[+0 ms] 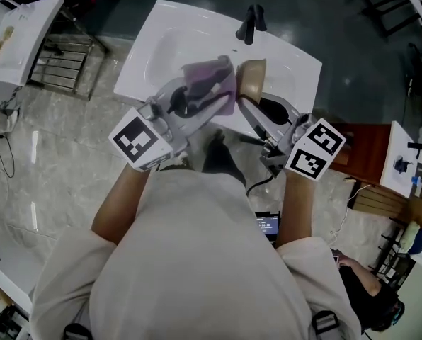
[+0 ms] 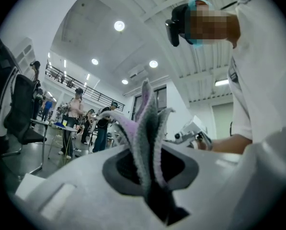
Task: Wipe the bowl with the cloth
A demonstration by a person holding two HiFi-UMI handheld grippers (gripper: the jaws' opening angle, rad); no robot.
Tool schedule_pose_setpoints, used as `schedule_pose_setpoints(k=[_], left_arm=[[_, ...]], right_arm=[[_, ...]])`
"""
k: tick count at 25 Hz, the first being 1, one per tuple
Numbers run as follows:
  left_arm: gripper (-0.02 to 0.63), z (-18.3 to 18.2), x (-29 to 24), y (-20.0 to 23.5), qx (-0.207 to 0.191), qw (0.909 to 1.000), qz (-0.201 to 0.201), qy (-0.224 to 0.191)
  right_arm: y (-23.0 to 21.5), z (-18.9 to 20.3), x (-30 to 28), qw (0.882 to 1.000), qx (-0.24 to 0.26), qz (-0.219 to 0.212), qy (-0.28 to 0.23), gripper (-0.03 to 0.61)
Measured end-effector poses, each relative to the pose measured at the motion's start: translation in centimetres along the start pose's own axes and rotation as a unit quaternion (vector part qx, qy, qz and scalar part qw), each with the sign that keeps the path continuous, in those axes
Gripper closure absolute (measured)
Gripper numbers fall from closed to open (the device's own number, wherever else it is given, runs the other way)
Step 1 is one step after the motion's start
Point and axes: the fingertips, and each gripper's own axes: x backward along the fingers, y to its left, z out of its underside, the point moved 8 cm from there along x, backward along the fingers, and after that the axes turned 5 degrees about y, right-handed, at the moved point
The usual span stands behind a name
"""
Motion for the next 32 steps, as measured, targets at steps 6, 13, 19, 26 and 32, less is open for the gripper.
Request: schedule_pose_setpoints(k=[6, 13, 19, 26, 32], left_arm=[[0.552, -2.4, -1.3, 2.0, -0.020, 0.9998, -0.005, -0.007], [0.552, -3.3, -3.2, 5.2, -0.035, 0.9986, -0.039, 0.013], [0.552, -2.1, -5.9, 5.3, -0.040, 0.9979, -0.021, 0.046], [0.552, -2.4, -7.8, 4.6, -0.020, 0.9991, 0.010, 0.036], [0.552, -3.6, -8.4, 5.1, -0.024, 0.9995, 0.000, 0.023]], right_arm=[[0.3, -0.7, 0.0, 1.000, -0.004, -0.012, -0.004, 0.565], [0.6, -1.9, 0.4, 0.998, -0.018, -0.051, -0.043, 0.565], [-1.5, -4.8, 2.3, 0.995, -0.021, -0.056, -0.082, 0.565], [-4.5, -5.9, 3.1, 0.996, -0.020, -0.024, -0.089, 0.565], [-5.9, -6.6, 3.6, 0.997, -0.001, 0.059, -0.054, 0.565]])
